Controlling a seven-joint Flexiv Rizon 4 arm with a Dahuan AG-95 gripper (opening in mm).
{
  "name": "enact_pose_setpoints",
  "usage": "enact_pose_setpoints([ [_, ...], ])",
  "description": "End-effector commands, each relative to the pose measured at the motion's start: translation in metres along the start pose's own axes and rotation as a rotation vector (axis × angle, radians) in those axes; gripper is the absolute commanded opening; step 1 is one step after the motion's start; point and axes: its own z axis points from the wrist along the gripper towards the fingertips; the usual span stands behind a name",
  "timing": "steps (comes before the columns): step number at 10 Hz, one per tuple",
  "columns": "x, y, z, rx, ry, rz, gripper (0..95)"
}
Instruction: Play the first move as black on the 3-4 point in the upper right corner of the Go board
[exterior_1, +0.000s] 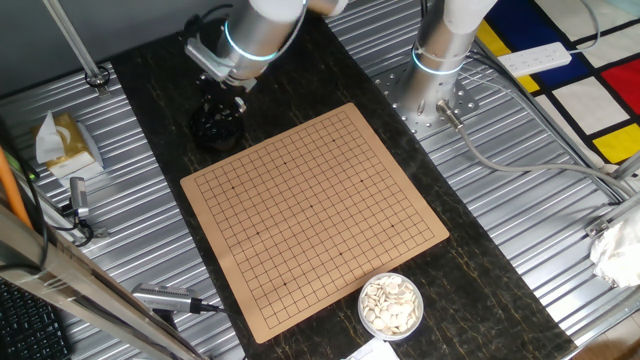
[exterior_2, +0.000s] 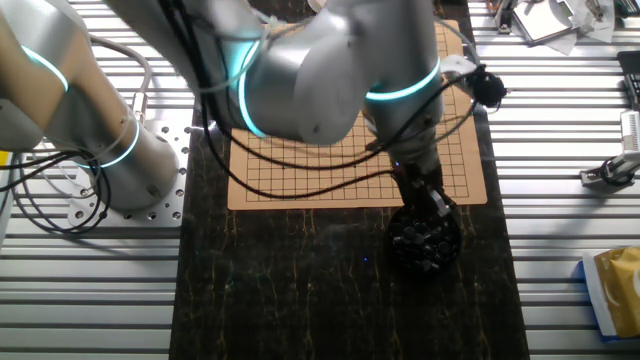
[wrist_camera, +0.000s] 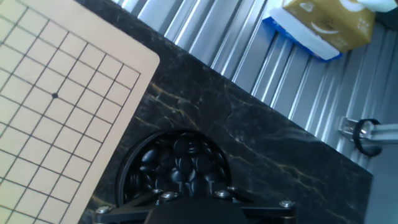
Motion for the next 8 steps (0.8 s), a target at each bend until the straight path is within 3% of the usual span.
enact_pose_setpoints([
  [1,-0.003,0.002,-0.004,-0.102,0.016,-0.056,19.0],
  [2,-0.008,0.0,-0.014,-0.116,0.033,-0.085,19.0],
  [3,-0.013,-0.003,-0.025,-0.094,0.052,-0.121,19.0],
  [4,-0.018,-0.005,-0.034,-0.078,0.06,-0.142,38.0],
  [5,-0.02,-0.005,-0.038,-0.073,0.059,-0.147,38.0],
  [6,-0.02,-0.005,-0.039,-0.056,0.048,-0.146,57.0],
  [8,-0.022,-0.005,-0.039,-0.005,0.055,-0.162,57.0],
])
